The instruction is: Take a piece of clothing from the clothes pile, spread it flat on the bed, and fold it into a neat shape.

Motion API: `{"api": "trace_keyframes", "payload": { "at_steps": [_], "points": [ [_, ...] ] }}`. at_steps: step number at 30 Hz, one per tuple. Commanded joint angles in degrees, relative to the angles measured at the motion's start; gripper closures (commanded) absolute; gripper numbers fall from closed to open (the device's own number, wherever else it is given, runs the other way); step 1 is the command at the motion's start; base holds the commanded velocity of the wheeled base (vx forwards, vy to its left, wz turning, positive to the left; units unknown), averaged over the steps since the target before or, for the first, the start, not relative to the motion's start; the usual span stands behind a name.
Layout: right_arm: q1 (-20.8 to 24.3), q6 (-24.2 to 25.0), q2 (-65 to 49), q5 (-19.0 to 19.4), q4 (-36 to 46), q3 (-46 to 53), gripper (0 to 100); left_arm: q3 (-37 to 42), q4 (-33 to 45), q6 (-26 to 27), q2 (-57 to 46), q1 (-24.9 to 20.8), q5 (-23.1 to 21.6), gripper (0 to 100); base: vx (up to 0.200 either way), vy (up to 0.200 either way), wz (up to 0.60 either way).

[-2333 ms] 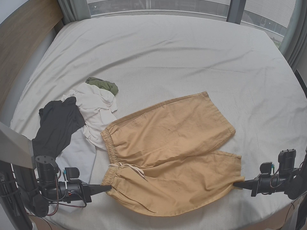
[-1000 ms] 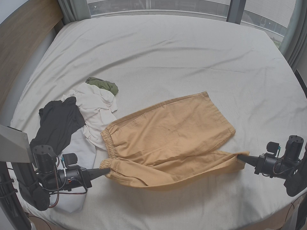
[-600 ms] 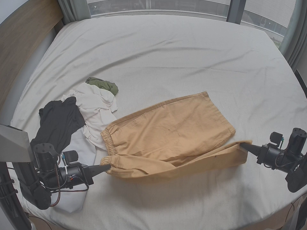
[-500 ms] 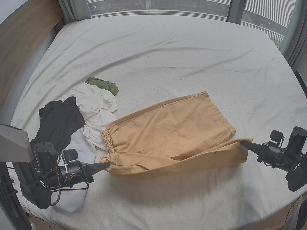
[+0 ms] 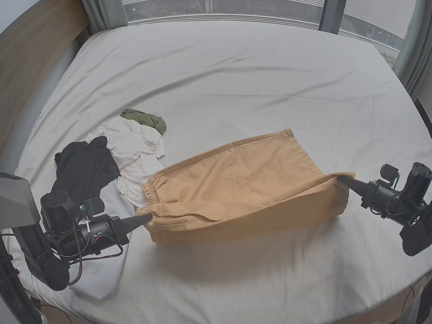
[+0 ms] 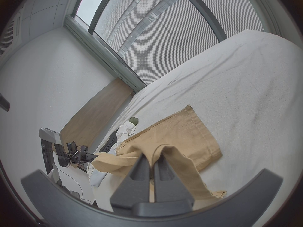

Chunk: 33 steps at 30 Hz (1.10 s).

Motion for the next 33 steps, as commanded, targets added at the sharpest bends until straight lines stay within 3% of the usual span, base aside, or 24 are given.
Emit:
{"api": "trace_keyframes", "payload": {
  "at_steps": [1,17,33],
  "points": [
    [-0.1,0.2,-0.1,0.0,2.6,-3.7,100,-1.2,-0.2,-0.5,-0.3,0.1,1.2,100,0.000,0.000,0.00],
    [0.1,0.2,-0.4,0.0,14.2,-15.7,100,-4.2,-0.2,-4.2,-0.1,0.0,6.2,100,0.000,0.000,0.00],
    [0.8,0.1,-0.1,-0.2,27.0,-26.8,100,-6.0,-0.2,-5.9,0.5,0.1,7.4,100,0.000,0.000,0.00]
  ]
}}
